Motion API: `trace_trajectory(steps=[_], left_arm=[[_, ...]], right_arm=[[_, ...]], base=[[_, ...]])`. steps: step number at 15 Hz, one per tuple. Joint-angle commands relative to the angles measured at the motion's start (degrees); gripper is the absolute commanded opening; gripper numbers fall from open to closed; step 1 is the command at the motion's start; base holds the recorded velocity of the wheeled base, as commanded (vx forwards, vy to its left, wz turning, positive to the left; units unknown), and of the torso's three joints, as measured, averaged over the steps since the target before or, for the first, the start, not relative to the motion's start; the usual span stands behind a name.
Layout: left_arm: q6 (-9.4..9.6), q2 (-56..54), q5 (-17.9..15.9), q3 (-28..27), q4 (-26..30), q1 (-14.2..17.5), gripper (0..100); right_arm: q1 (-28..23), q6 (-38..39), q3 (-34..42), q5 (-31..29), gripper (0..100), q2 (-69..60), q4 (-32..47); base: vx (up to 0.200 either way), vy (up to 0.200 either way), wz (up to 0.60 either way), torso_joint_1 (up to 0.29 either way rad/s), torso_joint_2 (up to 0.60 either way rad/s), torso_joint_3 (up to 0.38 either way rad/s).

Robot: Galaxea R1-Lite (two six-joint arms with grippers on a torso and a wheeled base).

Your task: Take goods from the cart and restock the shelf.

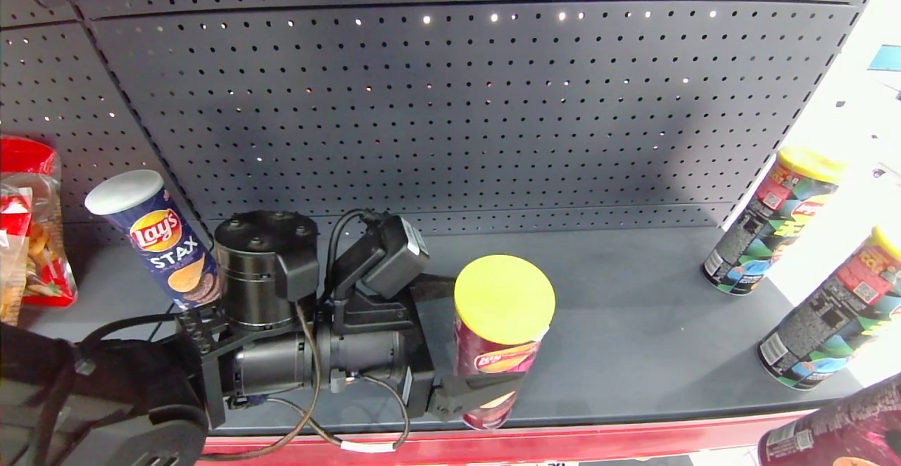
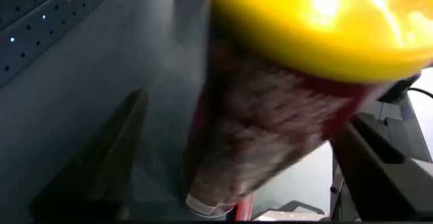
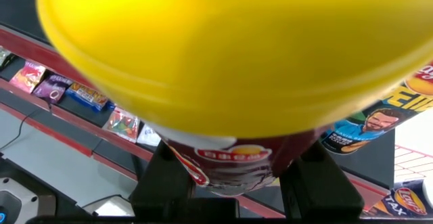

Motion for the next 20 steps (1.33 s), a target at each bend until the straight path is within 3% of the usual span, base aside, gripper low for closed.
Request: trace_trajectory(steps=[1,5,11,13,14,16,17,18,20], left_arm=[[-0.07,-0.6,0.1,0.2,-0.2,0.1,100],[-0.07,-5.5,0.1,6.5,-0.3,1.6,100],[-0.07,-19.9,1.4,21.5,0.0,7.5,100],[-0.07,-23.3,5.3,24.4,0.1,7.5,100],[-0.16,-25.0,9.2,25.2,0.2,7.5,100],[-0.42,-26.3,13.3,25.3,0.2,7.5,100],[-0.42,-26.6,19.0,25.3,0.3,7.5,100],[-0.42,-27.0,21.9,25.5,0.5,7.3,100],[-0.42,-28.0,22.3,25.9,2.2,6.8,100]], right_arm=[[0.1,-0.1,-0.4,0.1,0,0.6,0.0],[0.6,-0.2,-5.9,0.6,0,8.1,-0.3],[9.8,-0.7,-18.6,0.4,0,25.9,-0.4],[12.7,-0.9,-22.4,0.3,0,32.6,-1.7],[13.8,-0.9,-24.2,0.2,0,38.8,-6.8],[15.4,-0.9,-26.2,-0.2,0,45.5,-13.4],[17.6,-0.9,-28.0,-1.1,0,50.4,-16.7],[19.8,-0.8,-29.2,-2.6,0,53.0,-17.5],[21.9,-0.4,-32.0,-3.9,0,56.7,-17.8]], base=[[0.000,0.000,0.00,0.000,0.00,0.000],[0.000,0.000,0.00,0.000,0.00,0.000],[0.000,0.000,0.00,0.000,0.00,0.000],[0.000,0.000,0.00,0.000,0.00,0.000],[0.000,0.000,0.00,0.000,0.00,0.000],[0.000,0.000,0.00,0.000,0.00,0.000],[0.000,0.000,0.00,0.000,0.00,0.000],[0.000,0.000,0.00,0.000,0.00,0.000],[0.000,0.000,0.00,0.000,0.00,0.000]])
